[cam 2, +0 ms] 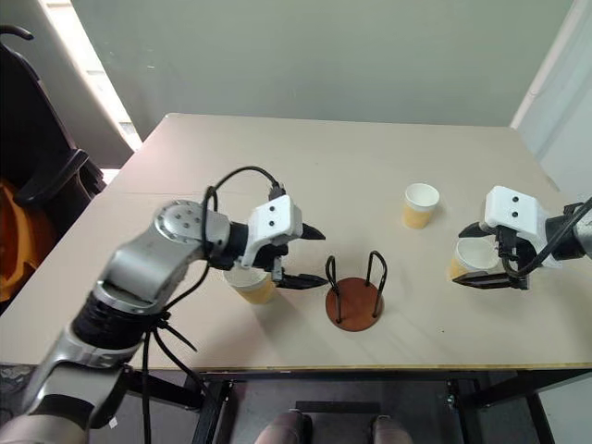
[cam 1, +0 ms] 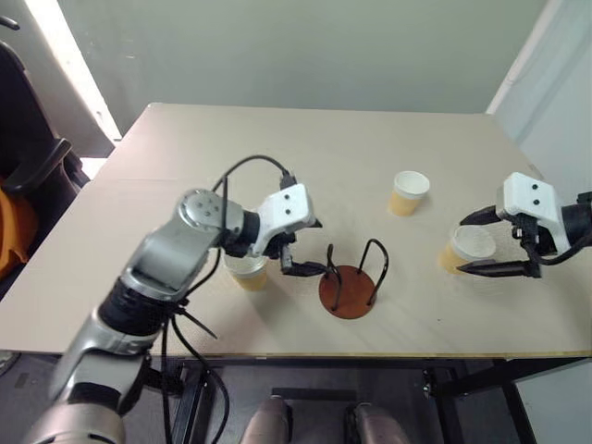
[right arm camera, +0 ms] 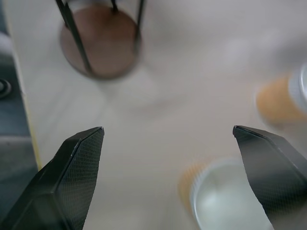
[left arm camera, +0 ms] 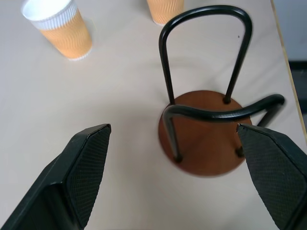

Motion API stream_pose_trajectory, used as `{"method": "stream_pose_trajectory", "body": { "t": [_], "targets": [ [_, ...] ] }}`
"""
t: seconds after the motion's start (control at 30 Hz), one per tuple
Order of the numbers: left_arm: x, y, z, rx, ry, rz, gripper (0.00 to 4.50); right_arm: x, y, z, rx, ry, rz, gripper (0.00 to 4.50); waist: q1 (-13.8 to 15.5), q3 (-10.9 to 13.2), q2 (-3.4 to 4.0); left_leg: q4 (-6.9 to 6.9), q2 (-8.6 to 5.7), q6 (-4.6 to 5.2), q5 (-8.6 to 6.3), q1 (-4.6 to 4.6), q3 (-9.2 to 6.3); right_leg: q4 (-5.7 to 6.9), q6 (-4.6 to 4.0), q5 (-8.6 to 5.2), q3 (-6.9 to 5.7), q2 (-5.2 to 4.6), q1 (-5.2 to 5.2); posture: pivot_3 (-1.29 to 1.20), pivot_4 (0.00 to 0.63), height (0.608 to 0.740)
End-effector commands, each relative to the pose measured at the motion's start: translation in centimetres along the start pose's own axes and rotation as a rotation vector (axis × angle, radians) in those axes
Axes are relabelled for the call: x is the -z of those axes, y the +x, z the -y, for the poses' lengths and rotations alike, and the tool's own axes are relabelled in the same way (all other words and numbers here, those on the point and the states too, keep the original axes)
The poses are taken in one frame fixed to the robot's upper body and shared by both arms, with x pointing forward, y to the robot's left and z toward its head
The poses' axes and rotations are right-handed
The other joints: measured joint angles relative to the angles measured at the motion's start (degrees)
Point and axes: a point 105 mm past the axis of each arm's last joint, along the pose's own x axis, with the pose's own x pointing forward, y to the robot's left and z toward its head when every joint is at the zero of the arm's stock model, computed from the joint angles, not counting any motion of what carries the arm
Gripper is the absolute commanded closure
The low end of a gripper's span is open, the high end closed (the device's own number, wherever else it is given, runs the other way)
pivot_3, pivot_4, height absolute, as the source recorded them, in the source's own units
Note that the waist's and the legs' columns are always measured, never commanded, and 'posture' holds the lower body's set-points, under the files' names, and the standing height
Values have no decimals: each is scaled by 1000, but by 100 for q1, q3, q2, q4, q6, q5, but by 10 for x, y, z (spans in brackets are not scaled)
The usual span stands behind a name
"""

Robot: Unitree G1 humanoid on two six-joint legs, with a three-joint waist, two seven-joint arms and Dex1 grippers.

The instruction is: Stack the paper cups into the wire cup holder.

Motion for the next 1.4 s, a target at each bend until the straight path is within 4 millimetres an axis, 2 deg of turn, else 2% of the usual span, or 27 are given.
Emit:
{"method": "stream_pose_trajectory", "body": {
  "t": [0.03, 0.07, 0.13, 0.17, 0.23, 0.37, 0.67, 1.13, 1.23, 1.4],
  "targets": [
    [-16, -35, -26, -113, 52, 75, 13, 6, -4, 5, 30, -29, -58, 7, -4, 0, 0, -1, 2, 0, 0, 0, 0, 1, -1, -1, -1, 0, -1, 0, 150, 740],
    [-19, -41, -29, -121, 53, 100, 13, 7, -4, 5, 29, -29, -64, 7, -6, 0, 0, -3, 3, 0, 0, 0, 0, 2, -2, -1, -1, 0, -3, 0, 150, 740],
    [-38, -61, -33, -118, 1, 239, 13, 14, -1, 8, 46, -21, -86, 7, -9, 1, -1, -3, 6, 1, -1, -1, -1, 2, -6, -3, -4, 1, -4, 0, 150, 740],
    [-54, -72, -32, -103, -11, 323, 13, 18, 1, 11, 58, -17, -98, 7, -6, 1, -2, -2, 6, 2, -2, -3, -1, 2, -7, -3, -4, 0, -4, 0, 150, 740],
    [-71, -82, -20, -34, 13, 397, 13, 22, 5, 15, 69, -9, -97, 7, 3, 2, -4, 1, 5, 2, -3, -7, -1, 0, -9, 1, -5, 0, -4, 0, 150, 740],
    [-74, -74, -11, 3, 21, 380, 13, 33, 11, 19, 78, 7, -122, 7, 4, -3, 9, 2, 2, 9, -9, -4, 3, -7, -5, 5, -3, -7, 0, 0, 150, 740],
    [-76, -49, -9, 33, 35, 317, 13, 39, 22, 27, 76, 10, -137, 7, -10, -2, 8, 2, 11, 8, -9, -1, 0, -3, -14, 13, -9, -6, -1, 0, 150, 740],
    [-72, -39, -4, 65, 82, 247, 13, 40, 38, 30, 68, 2, -140, 7, -12, -2, 9, -4, 13, 8, -10, -1, 1, -7, -17, 14, -10, -5, -3, 0, 150, 740],
    [-70, -41, -2, 74, 84, 234, 0, 40, 41, 28, 55, -7, -147, 625, -12, -2, 9, -4, 13, 6, -10, -1, 0, -7, -18, 14, -10, -5, -3, 0, 150, 740],
    [-68, -43, -1, 78, 85, 222, 0, 42, 44, 27, 52, -16, -161, 2459, -12, -2, 10, -5, 13, 4, -12, -1, 0, -7, -20, 12, -10, -5, -4, 0, 150, 740]
  ]
}}
